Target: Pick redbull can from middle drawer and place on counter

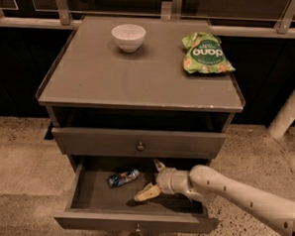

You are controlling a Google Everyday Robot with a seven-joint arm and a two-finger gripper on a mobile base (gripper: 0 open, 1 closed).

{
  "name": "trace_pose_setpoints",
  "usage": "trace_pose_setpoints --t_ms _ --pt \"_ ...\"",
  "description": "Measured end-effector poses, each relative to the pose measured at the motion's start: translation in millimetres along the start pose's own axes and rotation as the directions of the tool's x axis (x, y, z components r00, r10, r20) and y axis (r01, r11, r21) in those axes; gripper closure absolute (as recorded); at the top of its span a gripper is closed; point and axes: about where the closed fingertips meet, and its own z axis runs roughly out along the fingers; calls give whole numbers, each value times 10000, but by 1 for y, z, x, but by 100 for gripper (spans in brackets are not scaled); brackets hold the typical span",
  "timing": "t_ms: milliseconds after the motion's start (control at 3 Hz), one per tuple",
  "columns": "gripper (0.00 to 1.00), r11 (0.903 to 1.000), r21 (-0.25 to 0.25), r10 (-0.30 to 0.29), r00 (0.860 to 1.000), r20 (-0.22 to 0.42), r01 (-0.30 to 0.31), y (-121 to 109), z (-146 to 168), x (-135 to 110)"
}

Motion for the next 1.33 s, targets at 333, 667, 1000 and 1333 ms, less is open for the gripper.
trace_pose_setpoints --t_ms 333,667,1000,1333 --pt "0 10000 -2 16 10000 -1 -16 0 1 0" --pt "0 9999 -94 123 9999 -46 -124 4 14 8" --pt "0 9996 -159 215 9997 -116 -217 5 29 15" --pt "0 9995 -95 299 9994 -144 -301 4 43 21"
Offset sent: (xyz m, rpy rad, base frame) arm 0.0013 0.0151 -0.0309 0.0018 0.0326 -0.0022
